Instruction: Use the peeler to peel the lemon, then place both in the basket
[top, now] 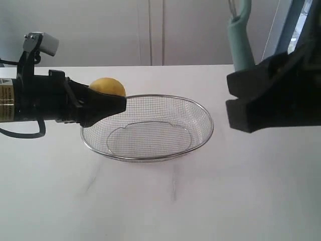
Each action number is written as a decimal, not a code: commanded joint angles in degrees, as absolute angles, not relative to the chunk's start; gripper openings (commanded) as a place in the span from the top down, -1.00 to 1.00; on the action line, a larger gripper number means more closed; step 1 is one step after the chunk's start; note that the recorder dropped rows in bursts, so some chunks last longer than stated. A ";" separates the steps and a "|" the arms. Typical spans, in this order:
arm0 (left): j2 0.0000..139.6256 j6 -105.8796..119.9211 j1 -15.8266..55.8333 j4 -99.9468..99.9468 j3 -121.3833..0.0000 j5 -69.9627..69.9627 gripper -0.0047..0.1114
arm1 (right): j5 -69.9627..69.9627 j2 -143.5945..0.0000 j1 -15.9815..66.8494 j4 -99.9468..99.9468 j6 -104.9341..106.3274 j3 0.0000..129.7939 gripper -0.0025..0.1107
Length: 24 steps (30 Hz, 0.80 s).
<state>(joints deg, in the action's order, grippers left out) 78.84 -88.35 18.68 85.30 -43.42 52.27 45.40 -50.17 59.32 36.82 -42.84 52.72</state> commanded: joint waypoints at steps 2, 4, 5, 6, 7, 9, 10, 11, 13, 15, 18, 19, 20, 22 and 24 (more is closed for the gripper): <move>78.43 -88.65 18.66 88.42 -43.45 52.27 0.92 | 45.18 -54.46 59.31 42.83 -46.28 52.59 0.96; 78.43 -89.35 18.66 90.67 -43.45 51.01 0.92 | 44.48 -55.88 59.31 43.60 -47.84 52.59 0.96; 78.43 -90.21 18.66 91.84 -43.45 50.18 0.92 | 44.16 -56.51 59.31 43.59 -48.27 52.59 0.96; 78.43 -91.56 18.66 92.98 -43.45 48.87 0.92 | 44.05 -57.21 59.31 43.59 -48.51 52.59 0.96; 78.43 -93.22 18.66 93.93 -43.45 47.37 0.92 | 44.05 -57.95 59.31 43.59 -48.69 52.59 0.96; 78.43 -95.99 18.66 94.78 -43.45 44.96 0.92 | 44.05 -59.32 58.88 43.59 -48.69 52.82 0.96; 78.43 -96.70 18.66 95.02 -43.45 44.12 0.92 | 44.05 -59.96 58.28 43.59 -48.69 53.06 0.96; 78.43 -96.92 18.66 95.02 -43.45 43.70 0.92 | 44.05 -60.59 57.52 43.59 -48.69 53.36 0.96; 78.05 -97.80 18.66 95.10 -43.45 42.94 0.92 | 44.05 -61.56 55.71 43.59 -48.69 54.46 0.96; 77.46 -98.23 18.66 95.10 -43.45 42.29 0.92 | 44.05 -62.58 53.36 43.59 -47.46 56.04 0.96; 75.82 -100.33 18.66 96.25 -43.45 39.67 0.92 | 44.05 -64.15 50.05 42.52 -44.29 58.46 0.96; 75.00 -101.10 18.66 97.11 -43.45 38.30 0.92 | 44.05 -64.88 49.17 41.48 -42.25 59.29 0.96; 74.25 -102.57 18.66 98.26 -43.58 36.74 0.92 | 44.05 -65.51 48.07 39.82 -40.35 60.11 0.96; 72.39 -106.90 18.66 99.95 -44.30 33.29 0.92 | 44.05 -67.11 46.13 36.27 -35.66 62.01 0.96; 70.68 -107.37 18.66 99.95 -45.11 31.57 0.92 | 44.05 -69.27 44.21 32.65 -31.04 63.76 0.96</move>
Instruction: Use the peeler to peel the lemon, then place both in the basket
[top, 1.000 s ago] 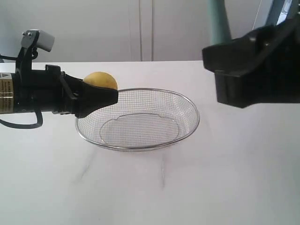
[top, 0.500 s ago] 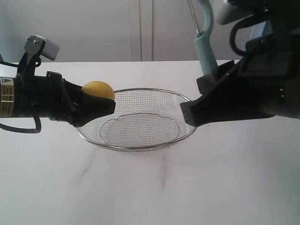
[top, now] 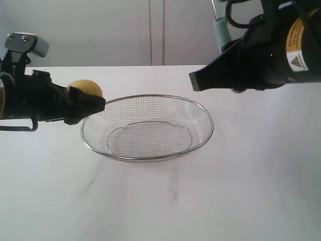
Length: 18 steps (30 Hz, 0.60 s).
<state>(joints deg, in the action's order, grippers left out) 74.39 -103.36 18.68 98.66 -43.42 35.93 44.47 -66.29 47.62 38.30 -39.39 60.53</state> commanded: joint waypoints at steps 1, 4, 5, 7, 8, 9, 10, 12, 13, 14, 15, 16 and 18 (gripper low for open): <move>70.00 -107.14 18.66 99.95 -45.61 31.32 0.92 | 44.05 -70.42 43.27 30.93 -28.68 64.61 0.96; 68.06 -106.53 18.66 99.95 -48.02 30.51 0.92 | 44.21 -74.05 40.91 26.27 -22.51 66.86 0.96; 67.56 -106.09 18.66 99.95 -48.64 29.04 0.92 | 44.91 -75.27 40.05 24.57 -20.40 67.76 0.96; 67.12 -103.57 18.66 99.95 -49.37 24.60 0.92 | 46.37 -77.43 38.50 20.24 -15.57 69.53 0.96; 66.85 -101.94 18.66 99.95 -49.50 21.20 0.92 | 47.07 -78.38 37.71 17.93 -13.02 70.40 0.96; 66.73 -99.79 18.66 99.95 -49.50 17.26 0.92 | 47.39 -79.27 37.02 16.26 -11.21 71.24 0.96; 66.73 -98.08 18.66 99.95 -49.50 13.89 0.92 | 47.67 -79.72 36.68 14.79 -9.73 71.81 0.96; 66.73 -95.19 18.66 99.95 -49.39 7.33 0.92 | 47.68 -80.95 35.77 12.77 -7.43 73.04 0.96; 66.73 -93.55 18.66 99.95 -49.29 4.68 0.92 | 47.68 -81.51 35.63 12.57 -7.20 73.51 0.96; 66.84 -91.14 18.66 99.95 -48.94 1.43 0.92 | 47.68 -82.01 35.25 12.30 -7.10 74.12 0.96; 66.95 -89.35 18.66 99.95 -48.58 -2.10 0.92 | 47.68 -82.61 34.97 12.30 -7.10 74.72 0.96; 67.18 -87.85 18.66 99.95 -47.90 -5.43 0.92 | 47.68 -83.18 34.44 12.07 -6.74 75.25 0.96; 68.03 -83.06 18.66 98.54 -46.92 -11.10 0.92 | 47.85 -84.47 33.63 11.29 -6.17 76.10 0.96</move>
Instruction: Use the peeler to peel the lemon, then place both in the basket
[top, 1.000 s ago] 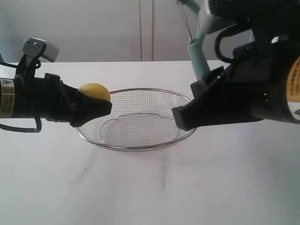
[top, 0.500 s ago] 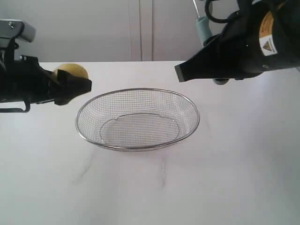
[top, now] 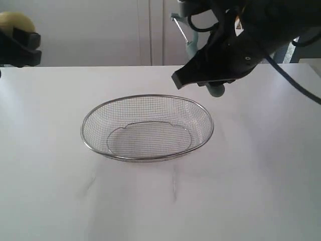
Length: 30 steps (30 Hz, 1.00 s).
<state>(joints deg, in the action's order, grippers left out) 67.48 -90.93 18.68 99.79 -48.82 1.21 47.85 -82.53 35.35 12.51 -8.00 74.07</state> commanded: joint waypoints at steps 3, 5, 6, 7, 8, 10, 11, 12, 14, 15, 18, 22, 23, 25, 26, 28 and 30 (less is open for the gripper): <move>69.95 -69.88 18.66 84.87 -47.45 -14.85 0.92 | 47.99 -86.65 32.56 9.14 -4.53 77.50 0.96; 71.66 -57.90 18.78 72.13 -49.10 -14.95 0.92 | 47.99 -88.04 32.22 7.76 -3.58 78.26 0.96; 72.67 -49.86 19.31 63.61 -50.19 -15.34 0.92 | 47.99 -88.77 31.93 7.08 -2.91 78.67 0.96; 73.75 -40.93 20.15 54.62 -51.51 -16.69 0.92 | 47.99 -89.52 31.93 6.98 -2.91 78.88 0.96; 74.91 -33.55 20.91 45.82 -52.79 -18.18 0.92 | 47.99 -90.13 31.93 7.11 -2.91 79.32 0.96; 77.26 -16.28 22.99 28.45 -56.57 -22.61 0.92 | 47.99 -91.32 31.93 6.90 -2.79 79.93 0.96; 78.16 -8.10 24.00 22.03 -58.17 -24.58 0.92 | 48.06 -91.72 31.93 6.90 -2.79 80.10 0.96; 79.16 -0.82 24.98 14.79 -59.97 -26.99 0.92 | 48.06 -92.30 31.93 6.72 -2.79 80.30 0.96; 80.37 9.00 26.70 4.60 -62.50 -30.32 0.92 | 48.06 -93.00 31.93 6.03 -2.79 80.59 0.96; 80.69 12.16 27.59 1.57 -63.33 -31.06 0.92 | 47.65 -93.46 31.93 5.75 -2.79 80.59 0.96; 80.66 13.93 29.53 0.00 -63.55 -30.61 0.92 | 46.39 -94.63 31.93 5.45 -2.79 80.59 0.96; 80.66 14.19 30.09 0.00 -63.55 -30.61 0.92 | 43.15 -96.85 31.93 5.45 -2.99 80.59 0.96; 80.66 14.19 30.09 0.35 -63.55 -30.82 0.92 | 42.33 -97.62 31.93 5.45 -3.14 80.59 0.96; 80.66 14.73 29.98 0.35 -63.55 -31.06 0.92 | 41.30 -99.08 31.93 5.45 -3.14 80.59 0.96; 80.66 15.15 29.98 0.35 -63.44 -31.17 0.92 | 40.87 -100.01 31.93 5.45 -3.14 80.59 0.96; 80.66 15.27 29.98 0.35 -63.44 -31.32 0.92 | 40.31 -101.92 31.79 5.45 -3.56 80.59 0.96; 80.66 15.27 29.98 0.35 -63.44 -31.32 0.92 | 39.38 -103.74 31.53 5.45 -3.89 80.59 0.96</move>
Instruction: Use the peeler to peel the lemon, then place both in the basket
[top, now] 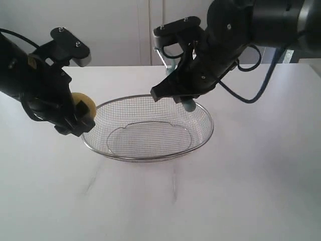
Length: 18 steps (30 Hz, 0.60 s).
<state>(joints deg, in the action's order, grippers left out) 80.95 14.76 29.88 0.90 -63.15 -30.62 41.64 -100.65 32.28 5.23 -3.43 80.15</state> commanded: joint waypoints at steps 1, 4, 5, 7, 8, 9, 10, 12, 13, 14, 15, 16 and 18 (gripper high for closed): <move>80.66 15.27 29.98 0.35 -63.44 -31.32 0.92 | 37.64 -105.30 31.39 5.45 -4.30 80.59 0.96; 80.66 15.41 29.98 0.47 -63.44 -31.31 0.92 | 35.08 -107.12 31.17 5.59 -5.42 80.59 0.96; 80.66 15.41 29.98 0.47 -63.44 -31.31 0.92 | 34.58 -107.61 31.17 5.59 -5.55 80.59 0.96; 80.66 15.41 29.98 0.47 -63.44 -31.31 0.92 | 34.18 -108.26 31.17 5.59 -6.28 80.59 0.96; 80.66 15.41 29.98 0.47 -63.44 -31.31 0.92 | 34.06 -108.79 31.17 5.59 -6.41 80.59 0.96; 80.66 15.41 29.98 0.47 -63.44 -31.31 0.92 | 34.06 -109.21 31.17 5.59 -6.50 80.59 0.96; 80.66 15.41 29.98 0.47 -63.44 -31.31 0.92 | 34.19 -109.50 31.17 5.59 -6.50 80.59 0.96; 80.66 15.41 29.98 0.47 -63.44 -31.31 0.92 | 34.19 -110.57 31.17 5.70 -6.50 80.59 0.96; 80.66 15.41 29.98 0.47 -63.44 -31.31 0.92 | 34.19 -110.91 31.17 5.70 -6.50 80.59 0.96; 80.66 15.41 29.98 0.47 -63.44 -31.31 0.92 | 34.19 -111.20 31.17 5.70 -6.50 80.59 0.96; 80.66 15.41 29.98 0.47 -63.44 -31.31 0.92 | 34.19 -111.33 31.17 5.70 -6.50 80.59 0.96; 80.66 15.41 29.98 0.47 -63.44 -31.31 0.92 | 34.19 -111.60 31.17 5.70 -6.50 80.59 0.96; 80.66 15.41 29.98 0.47 -63.44 -31.31 0.92 | 34.19 -112.00 31.17 5.55 -6.94 80.59 0.96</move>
<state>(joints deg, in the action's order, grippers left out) 80.95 15.25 29.88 0.90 -63.15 -30.97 34.89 -111.62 31.62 5.23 -6.36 80.15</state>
